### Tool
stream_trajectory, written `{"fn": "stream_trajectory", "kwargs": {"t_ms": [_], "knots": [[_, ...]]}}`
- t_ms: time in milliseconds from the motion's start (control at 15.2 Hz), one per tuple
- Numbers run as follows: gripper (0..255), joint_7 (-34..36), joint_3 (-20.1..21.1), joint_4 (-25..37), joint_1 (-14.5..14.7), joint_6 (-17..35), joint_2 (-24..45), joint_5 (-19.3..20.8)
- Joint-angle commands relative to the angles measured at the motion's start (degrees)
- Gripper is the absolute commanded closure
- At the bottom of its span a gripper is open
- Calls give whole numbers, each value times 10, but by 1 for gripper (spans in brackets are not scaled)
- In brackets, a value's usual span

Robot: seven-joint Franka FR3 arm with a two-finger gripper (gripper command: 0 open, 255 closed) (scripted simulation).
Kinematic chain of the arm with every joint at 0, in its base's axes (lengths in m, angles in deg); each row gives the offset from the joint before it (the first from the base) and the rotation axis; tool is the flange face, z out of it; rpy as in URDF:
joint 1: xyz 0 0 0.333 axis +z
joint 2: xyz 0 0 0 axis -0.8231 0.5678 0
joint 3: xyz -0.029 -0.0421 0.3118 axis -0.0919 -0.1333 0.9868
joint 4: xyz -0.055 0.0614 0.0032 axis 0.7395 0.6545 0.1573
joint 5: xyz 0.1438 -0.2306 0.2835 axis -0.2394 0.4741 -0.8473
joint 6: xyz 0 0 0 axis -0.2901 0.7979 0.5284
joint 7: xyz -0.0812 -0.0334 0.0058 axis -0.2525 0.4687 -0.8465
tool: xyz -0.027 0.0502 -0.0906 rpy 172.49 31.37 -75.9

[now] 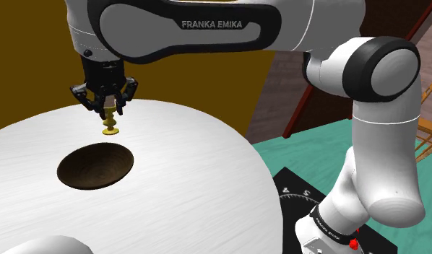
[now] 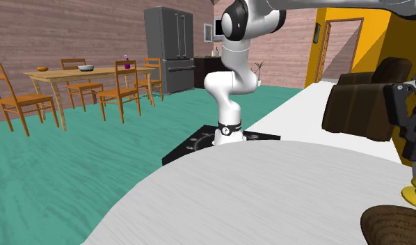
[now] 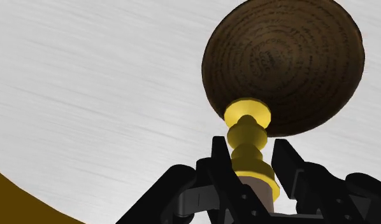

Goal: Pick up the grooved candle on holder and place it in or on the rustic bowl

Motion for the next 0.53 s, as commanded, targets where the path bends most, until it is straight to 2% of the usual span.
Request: {"fn": "stream_trajectory", "kwargs": {"t_ms": [0,132,462], "knots": [[255,21,1,48,32,-25,29,11],[255,35,0,105,63,-52,62,22],[255,45,-1,57,54,-11,56,23]]}}
